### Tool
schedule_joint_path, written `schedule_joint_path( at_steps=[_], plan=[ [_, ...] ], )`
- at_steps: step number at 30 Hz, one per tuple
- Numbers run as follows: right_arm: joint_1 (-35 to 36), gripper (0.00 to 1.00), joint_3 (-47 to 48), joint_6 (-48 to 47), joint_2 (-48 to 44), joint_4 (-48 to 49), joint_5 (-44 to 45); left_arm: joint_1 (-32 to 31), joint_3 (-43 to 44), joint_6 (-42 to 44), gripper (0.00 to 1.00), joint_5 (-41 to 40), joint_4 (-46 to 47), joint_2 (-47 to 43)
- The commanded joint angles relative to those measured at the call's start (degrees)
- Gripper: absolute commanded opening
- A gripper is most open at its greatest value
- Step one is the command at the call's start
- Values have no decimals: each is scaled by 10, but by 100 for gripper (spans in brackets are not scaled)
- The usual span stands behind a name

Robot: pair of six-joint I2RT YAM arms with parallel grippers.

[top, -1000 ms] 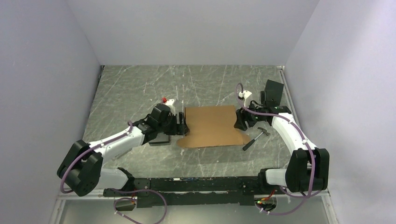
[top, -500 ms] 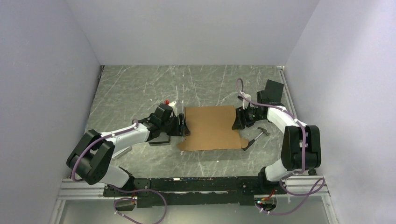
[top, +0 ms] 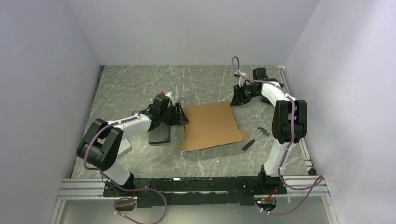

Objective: Fold the paper box

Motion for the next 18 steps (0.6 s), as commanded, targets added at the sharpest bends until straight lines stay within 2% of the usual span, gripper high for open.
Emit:
schedule_joint_path(
  at_steps=[1,3,8,12,15,18],
  plan=[
    [2,31,95,-7,45,-11,6,21,58,-5,54,29,23,46],
    [2,34,92,-8,26,1,8,28,71,1,53,50,20,54],
    [2,46,-3,-45,-105,43,13,30,67,28,53,65,17,27],
    [10,53,-79,-113,-209,28,-82,30,55,46,53,75,14,-10],
    [64,56,-133,-207,-282,3,-120,30,48,54,54,81,10,-37],
    [167,65,-183,-259,-336,13,-60,30,38,58,54,92,9,-64]
  ],
)
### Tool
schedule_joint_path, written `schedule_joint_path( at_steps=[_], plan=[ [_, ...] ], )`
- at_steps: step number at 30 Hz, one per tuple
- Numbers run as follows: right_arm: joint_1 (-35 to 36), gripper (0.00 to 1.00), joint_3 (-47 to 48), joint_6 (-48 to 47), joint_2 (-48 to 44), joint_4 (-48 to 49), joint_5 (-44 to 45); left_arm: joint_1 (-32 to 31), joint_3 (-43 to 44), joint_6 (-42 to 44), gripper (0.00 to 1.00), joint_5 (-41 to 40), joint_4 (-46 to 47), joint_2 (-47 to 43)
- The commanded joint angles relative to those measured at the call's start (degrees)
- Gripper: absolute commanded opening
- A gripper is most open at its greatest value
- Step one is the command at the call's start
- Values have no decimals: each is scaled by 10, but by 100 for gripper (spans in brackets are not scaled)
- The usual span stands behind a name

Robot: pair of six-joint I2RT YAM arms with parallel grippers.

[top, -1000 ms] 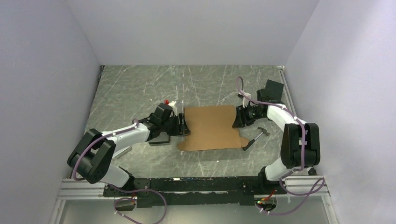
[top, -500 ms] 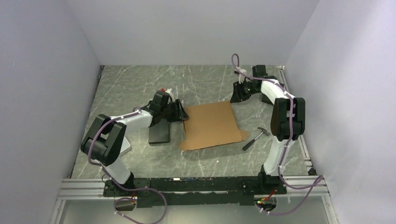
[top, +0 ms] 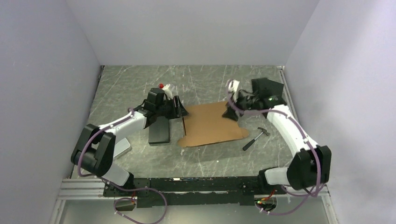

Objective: Fold the paper box

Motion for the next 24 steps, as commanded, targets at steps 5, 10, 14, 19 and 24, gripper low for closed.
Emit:
schedule_joint_path(
  at_steps=[5,10,14,19,24],
  plan=[
    [193,75,-93,-129,-63,36,76,-1,-37,13,54,44,22,-79],
    [221,76,-105,-128,-49,52,128,-1,-79,-6,52,45,12,-124],
    [216,78,-92,-178,-85,-17,112,-1,-106,7,52,33,-48,-201],
    [122,89,-93,-247,-164,-95,5,-15,-138,47,53,6,-102,-317],
    [114,98,-163,-298,-216,-82,-29,-52,-181,47,53,-36,-23,-401]
  ],
)
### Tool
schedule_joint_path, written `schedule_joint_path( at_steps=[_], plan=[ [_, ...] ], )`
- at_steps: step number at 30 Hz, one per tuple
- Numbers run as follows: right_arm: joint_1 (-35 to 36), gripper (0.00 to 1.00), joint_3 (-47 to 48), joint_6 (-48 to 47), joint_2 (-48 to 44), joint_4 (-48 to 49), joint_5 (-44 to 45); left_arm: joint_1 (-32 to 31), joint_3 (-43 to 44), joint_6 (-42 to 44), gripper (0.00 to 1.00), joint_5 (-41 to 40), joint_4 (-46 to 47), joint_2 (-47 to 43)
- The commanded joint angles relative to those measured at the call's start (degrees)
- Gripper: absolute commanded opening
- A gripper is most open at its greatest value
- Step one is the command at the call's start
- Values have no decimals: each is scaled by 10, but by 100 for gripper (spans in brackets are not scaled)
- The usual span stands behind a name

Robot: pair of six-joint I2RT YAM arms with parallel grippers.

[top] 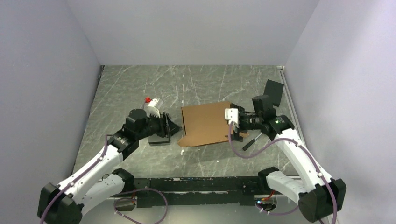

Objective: Fold the paper box

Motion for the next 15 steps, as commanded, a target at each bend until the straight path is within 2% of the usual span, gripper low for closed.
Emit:
schedule_joint_path(
  at_steps=[1,4,6,11,15],
  plan=[
    [4,98,-42,-67,-25,-22,-69,-18,-25,8,52,-57,39,-46],
    [6,94,-60,-60,-29,-7,-85,-19,-16,-29,50,-88,-19,-25],
    [16,88,-83,-28,-30,31,-77,-19,-14,-57,49,-92,-46,-6],
    [52,81,-108,-17,-5,66,-21,-19,-58,-93,50,-59,18,8],
    [66,75,-100,-15,20,59,-4,-19,-71,-106,50,-58,60,29]
  ],
)
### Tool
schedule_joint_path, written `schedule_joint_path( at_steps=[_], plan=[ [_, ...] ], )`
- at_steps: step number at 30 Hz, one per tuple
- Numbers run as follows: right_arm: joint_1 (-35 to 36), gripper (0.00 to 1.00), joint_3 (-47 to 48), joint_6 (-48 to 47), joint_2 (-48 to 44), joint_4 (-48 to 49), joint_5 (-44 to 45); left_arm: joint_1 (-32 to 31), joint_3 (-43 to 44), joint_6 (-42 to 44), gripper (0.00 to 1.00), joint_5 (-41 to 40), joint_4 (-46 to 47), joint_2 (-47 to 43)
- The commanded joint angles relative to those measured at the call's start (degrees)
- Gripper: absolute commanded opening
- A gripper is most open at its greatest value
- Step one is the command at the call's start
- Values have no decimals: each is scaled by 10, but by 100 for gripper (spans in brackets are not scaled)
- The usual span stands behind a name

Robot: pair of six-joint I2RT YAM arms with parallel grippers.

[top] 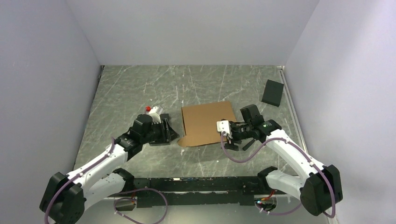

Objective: Fold the paper box

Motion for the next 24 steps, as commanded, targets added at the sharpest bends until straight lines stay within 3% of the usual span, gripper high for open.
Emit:
schedule_joint_path(
  at_steps=[1,8,14,24],
  plan=[
    [11,75,8,3,16,28,19,0,-2,-32,50,7,63,28],
    [12,77,2,-1,9,29,21,0,-8,-17,50,9,60,60],
    [14,77,2,3,13,35,22,1,-40,-37,50,49,138,79],
    [17,77,-1,10,25,41,34,1,-30,-38,48,78,143,122]
  ],
)
